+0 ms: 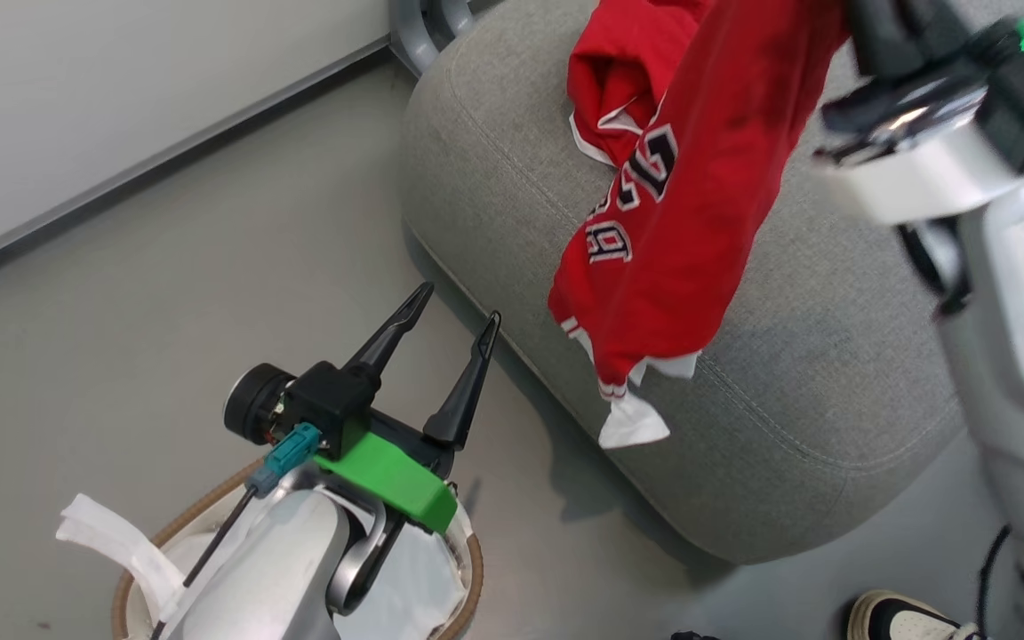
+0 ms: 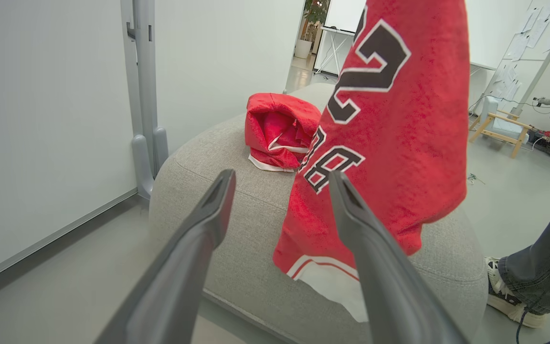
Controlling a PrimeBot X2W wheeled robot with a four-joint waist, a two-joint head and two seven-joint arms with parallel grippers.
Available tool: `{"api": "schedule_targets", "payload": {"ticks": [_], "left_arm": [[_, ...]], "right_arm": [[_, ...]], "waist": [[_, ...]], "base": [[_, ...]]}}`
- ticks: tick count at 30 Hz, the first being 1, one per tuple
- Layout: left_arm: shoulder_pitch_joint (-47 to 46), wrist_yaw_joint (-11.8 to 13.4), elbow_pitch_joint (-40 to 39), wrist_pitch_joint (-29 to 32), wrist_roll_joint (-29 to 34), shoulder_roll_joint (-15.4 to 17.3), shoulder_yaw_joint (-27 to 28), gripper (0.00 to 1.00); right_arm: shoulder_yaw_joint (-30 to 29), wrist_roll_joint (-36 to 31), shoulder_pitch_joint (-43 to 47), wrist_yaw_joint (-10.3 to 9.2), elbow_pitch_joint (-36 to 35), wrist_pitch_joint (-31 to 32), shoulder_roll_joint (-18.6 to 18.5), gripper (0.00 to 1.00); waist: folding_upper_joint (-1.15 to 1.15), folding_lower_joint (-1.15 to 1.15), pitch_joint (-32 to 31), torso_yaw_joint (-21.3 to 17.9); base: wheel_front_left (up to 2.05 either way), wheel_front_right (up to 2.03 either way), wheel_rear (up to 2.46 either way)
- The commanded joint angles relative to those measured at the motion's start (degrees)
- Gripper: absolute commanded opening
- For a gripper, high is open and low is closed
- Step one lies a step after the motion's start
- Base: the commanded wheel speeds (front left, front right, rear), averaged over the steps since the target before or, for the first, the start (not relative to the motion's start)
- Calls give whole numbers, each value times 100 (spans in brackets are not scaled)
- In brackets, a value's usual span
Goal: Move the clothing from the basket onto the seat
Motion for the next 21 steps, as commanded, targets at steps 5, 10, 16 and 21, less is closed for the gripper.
{"api": "schedule_targets", "payload": {"ticks": [5,10,16,21], "left_arm": [[-318,-18,-31,-4,46,239,-131,100],[-539,-18,-87,-3,27,317,-212,100],[-755,-18,-152,-3,40,434,-271,100],[-926,-18,-195,-3,41,457,-270,100]], "right_arm": [[-403,-438,-1310,-7,264,-11,-894,0],[-940,-852,-2114,-7,821,-10,-1586,0],[-1491,-1228,-2653,-7,1444,-10,-1922,0],[-1879,-1412,-2401,-7,1972,-8,-1687,0]], "waist": [[0,0,709,256],[0,0,1116,574],[0,0,1541,906],[0,0,1905,1176]], "base": [[0,0,0],[0,0,0],[0,0,0],[0,0,0]]}}
